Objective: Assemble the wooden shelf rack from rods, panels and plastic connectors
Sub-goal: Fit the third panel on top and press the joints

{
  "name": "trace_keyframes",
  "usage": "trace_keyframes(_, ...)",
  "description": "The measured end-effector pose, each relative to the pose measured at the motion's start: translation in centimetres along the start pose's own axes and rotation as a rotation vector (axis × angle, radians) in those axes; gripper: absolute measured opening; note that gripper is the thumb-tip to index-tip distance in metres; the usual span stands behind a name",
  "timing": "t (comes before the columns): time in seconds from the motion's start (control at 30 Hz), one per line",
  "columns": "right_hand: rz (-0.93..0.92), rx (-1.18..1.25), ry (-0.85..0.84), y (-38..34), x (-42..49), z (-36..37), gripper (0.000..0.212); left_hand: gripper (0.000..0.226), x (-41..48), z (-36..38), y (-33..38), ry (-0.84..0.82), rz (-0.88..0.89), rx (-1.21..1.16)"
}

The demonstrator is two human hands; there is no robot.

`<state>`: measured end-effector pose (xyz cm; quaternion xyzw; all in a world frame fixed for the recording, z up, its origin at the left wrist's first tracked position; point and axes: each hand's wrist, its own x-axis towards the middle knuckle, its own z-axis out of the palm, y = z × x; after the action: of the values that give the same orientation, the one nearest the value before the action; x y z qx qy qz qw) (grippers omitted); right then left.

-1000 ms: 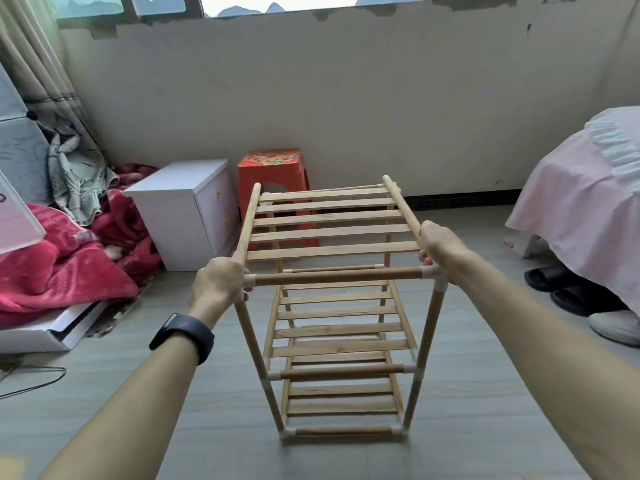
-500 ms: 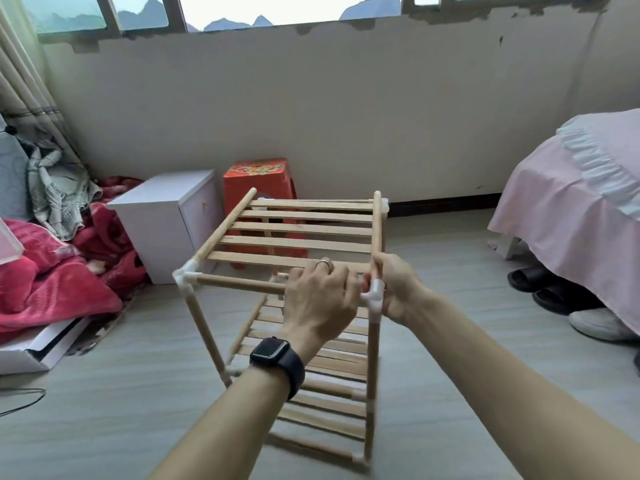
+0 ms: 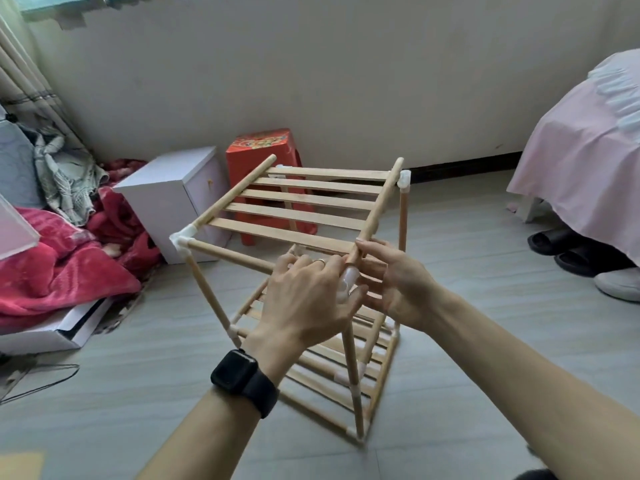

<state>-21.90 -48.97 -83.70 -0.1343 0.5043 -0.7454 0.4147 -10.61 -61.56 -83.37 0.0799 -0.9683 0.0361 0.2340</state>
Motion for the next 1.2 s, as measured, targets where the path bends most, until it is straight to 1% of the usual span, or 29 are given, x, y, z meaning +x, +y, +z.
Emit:
trace_keyframes(0.1, -0.001, 0.042, -0.021, 0.3, 0.4, -0.1, 0.01, 0.025, 0.0, 0.1, 0.6, -0.001, -0.033, -0.057)
trace_keyframes(0.17, -0.026, 0.084, -0.03, 0.7, 0.6, 0.0, 0.008, 0.017, -0.3, 0.1, 0.4, 0.047, -0.008, -0.092)
trace_keyframes(0.2, -0.045, 0.105, -0.024, 0.8, 0.8, 0.1, 0.011, 0.019, -0.6, 0.2, 0.2, 0.07, 0.002, -0.091)
trace_keyframes(0.3, -0.119, 0.146, 0.005, 0.9, 1.0, 0.4, 0.018, 0.037, -1.0, 0.0, -0.5, 0.092, 0.007, -0.074)
trace_keyframes(0.33, -0.132, 0.142, 0.011, 1.0, 1.0, 0.7, 0.019, 0.038, -1.1, 0.0, -0.7, 0.093, 0.007, -0.083)
trace_keyframes(0.4, -0.132, 0.125, 0.013, 1.1, 1.0, 1.3, 0.017, 0.038, -1.4, -0.1, -1.2, 0.107, 0.011, -0.116)
trace_keyframes(0.5, -0.112, 0.112, 0.006, 1.3, 1.0, 2.4, 0.009, 0.039, -1.8, -0.2, -2.1, 0.127, -0.01, -0.18)
trace_keyframes(0.57, -0.107, 0.104, 0.012, 1.4, 1.1, 3.1, 0.004, 0.04, -1.8, -0.3, -2.9, 0.104, -0.063, -0.217)
trace_keyframes(0.63, -0.109, 0.095, 0.012, 1.5, 1.3, 3.7, 0.005, 0.039, -1.8, -0.4, -3.4, 0.059, -0.103, -0.252)
trace_keyframes(0.7, -0.107, 0.084, 0.008, 1.8, 1.4, 4.1, 0.006, 0.035, -2.0, -0.3, -3.7, 0.052, -0.114, -0.277)
trace_keyframes(0.8, -0.1, 0.024, 0.027, 2.3, 1.5, 4.5, 0.007, 0.038, -2.4, -0.1, -4.1, 0.098, -0.076, -0.235)
trace_keyframes(0.9, -0.093, -0.067, 0.06, 2.5, 1.5, 4.5, 0.009, 0.043, -2.4, 0.0, -4.5, 0.082, -0.096, -0.238)
trace_keyframes(1.0, -0.062, -0.081, 0.035, 2.7, 1.1, 4.0, 0.009, 0.041, -2.6, 0.3, -4.9, 0.137, -0.068, -0.187)
trace_keyframes(1.03, -0.05, -0.097, 0.026, 2.8, 0.9, 3.8, 0.013, 0.04, -2.7, 0.4, -5.0, 0.151, -0.069, -0.182)
trace_keyframes(1.1, -0.041, -0.142, 0.034, 2.6, 0.5, 3.2, 0.021, 0.041, -2.8, 0.3, -5.1, 0.121, -0.092, -0.219)
trace_keyframes(1.2, -0.061, -0.208, 0.053, 2.2, -0.1, 2.4, 0.024, 0.058, -1.6, -0.4, -5.2, -0.038, -0.072, -0.269)
